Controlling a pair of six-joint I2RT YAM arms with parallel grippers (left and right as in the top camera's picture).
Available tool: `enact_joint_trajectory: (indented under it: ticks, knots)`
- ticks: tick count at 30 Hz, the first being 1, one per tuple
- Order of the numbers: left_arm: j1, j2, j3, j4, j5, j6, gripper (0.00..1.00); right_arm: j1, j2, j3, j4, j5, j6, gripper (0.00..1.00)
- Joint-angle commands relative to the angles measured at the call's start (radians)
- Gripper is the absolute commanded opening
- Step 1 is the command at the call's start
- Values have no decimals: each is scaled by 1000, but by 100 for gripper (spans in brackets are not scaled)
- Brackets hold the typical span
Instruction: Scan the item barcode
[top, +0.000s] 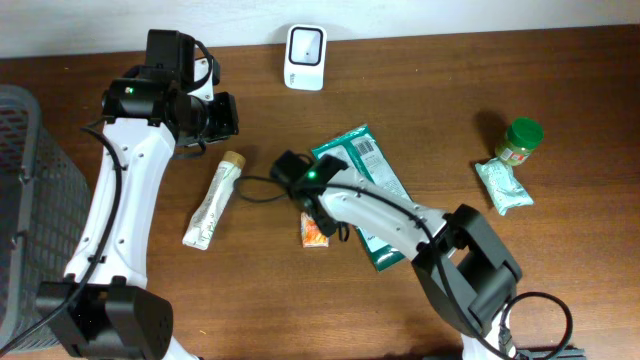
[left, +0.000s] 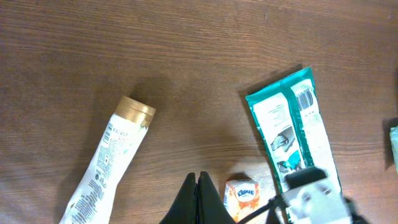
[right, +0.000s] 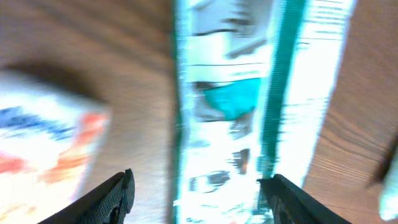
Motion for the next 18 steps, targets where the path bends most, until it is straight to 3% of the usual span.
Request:
enact_joint_trajectory:
  ticks: [1,6,12,15,18]
  knots:
    - [1,-9,-2,-2,-14,16,0,-8,-27,52,3,-138,-2,63]
    - [-19,-6,-19,3,11,15,0,-182,-93,186,-61,-282,-19,65]
    - [-111,46,-99,73,90,-15,0,-491,-87,206,-113,-592,-211,68]
    - [-178,102,-127,135,152,-15,0,-626,-79,162,-113,-742,-301,61]
    - [-211,146,-127,165,145,-15,0,-661,-76,104,-108,-787,-326,57]
